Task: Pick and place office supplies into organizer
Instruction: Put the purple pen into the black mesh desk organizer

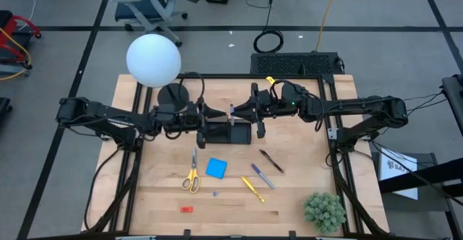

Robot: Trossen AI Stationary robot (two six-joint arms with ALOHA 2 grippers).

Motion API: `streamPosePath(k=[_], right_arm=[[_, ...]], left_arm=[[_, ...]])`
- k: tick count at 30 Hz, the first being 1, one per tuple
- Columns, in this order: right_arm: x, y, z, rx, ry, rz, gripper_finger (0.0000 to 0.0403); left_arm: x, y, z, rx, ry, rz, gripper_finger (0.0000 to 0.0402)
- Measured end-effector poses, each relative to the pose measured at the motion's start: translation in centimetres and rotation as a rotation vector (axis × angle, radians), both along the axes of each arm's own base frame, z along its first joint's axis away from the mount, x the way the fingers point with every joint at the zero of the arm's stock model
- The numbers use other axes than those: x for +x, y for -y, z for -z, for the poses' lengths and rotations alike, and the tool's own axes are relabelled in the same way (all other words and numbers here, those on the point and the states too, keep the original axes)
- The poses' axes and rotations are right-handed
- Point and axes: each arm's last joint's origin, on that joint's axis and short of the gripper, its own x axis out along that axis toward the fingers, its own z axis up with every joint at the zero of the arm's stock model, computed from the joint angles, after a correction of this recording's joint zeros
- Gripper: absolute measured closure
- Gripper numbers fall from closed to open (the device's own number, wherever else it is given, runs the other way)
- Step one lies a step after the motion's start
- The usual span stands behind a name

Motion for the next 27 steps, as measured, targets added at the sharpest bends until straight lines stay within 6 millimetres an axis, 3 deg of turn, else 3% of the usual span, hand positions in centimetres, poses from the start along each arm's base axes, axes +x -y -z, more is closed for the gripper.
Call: streamPosePath(k=[15, 27], right_arm=[[0.0, 0.0, 0.0, -0.001, 0.0, 0.001, 0.038], [0.1, -0.8, -0.1, -0.012, 0.011, -0.018, 0.038]], left_arm=[[1.3, 0.0, -1.2, -0.002, 0.029, 0.037, 0.0165], [3.1, -1.0, 0.8, -0.027, -0.043, 0.002, 0.0165]])
